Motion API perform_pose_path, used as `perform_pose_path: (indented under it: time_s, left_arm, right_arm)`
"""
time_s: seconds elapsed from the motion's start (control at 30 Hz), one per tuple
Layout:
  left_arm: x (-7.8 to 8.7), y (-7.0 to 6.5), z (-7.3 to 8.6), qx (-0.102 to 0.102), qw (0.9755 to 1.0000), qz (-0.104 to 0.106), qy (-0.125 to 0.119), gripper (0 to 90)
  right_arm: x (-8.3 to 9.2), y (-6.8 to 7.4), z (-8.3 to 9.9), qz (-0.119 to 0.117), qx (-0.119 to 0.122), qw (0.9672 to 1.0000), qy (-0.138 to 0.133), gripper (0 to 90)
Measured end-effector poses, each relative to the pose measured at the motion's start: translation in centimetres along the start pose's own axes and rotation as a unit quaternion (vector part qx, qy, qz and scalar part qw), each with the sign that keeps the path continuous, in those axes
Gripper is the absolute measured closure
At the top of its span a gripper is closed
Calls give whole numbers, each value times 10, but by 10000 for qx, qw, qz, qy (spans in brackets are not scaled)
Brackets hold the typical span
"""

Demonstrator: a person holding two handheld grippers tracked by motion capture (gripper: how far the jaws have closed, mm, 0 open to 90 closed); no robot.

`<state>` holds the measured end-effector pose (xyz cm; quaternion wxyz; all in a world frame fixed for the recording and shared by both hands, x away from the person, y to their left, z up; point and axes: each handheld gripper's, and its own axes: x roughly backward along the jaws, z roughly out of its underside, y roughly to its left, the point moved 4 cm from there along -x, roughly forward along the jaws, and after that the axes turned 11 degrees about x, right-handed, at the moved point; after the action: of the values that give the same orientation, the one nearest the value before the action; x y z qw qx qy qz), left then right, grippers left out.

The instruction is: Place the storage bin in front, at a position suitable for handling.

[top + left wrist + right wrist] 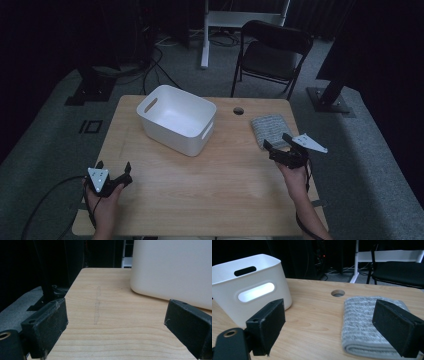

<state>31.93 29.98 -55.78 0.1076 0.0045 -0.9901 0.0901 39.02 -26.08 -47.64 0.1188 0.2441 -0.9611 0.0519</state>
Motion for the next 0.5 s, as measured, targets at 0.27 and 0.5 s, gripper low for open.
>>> perform_pose_path:
  time_s: [0.27,0.5]
  left_arm:
    - [0,-1,0,18,10000,27,9,45]
    - [0,-1,0,43,10000,32,25,45]
  right_arm:
    - [-17,7,-12,-143,70,9999,41,109]
    - [-32,12,-24,-254,68,9996,31,127]
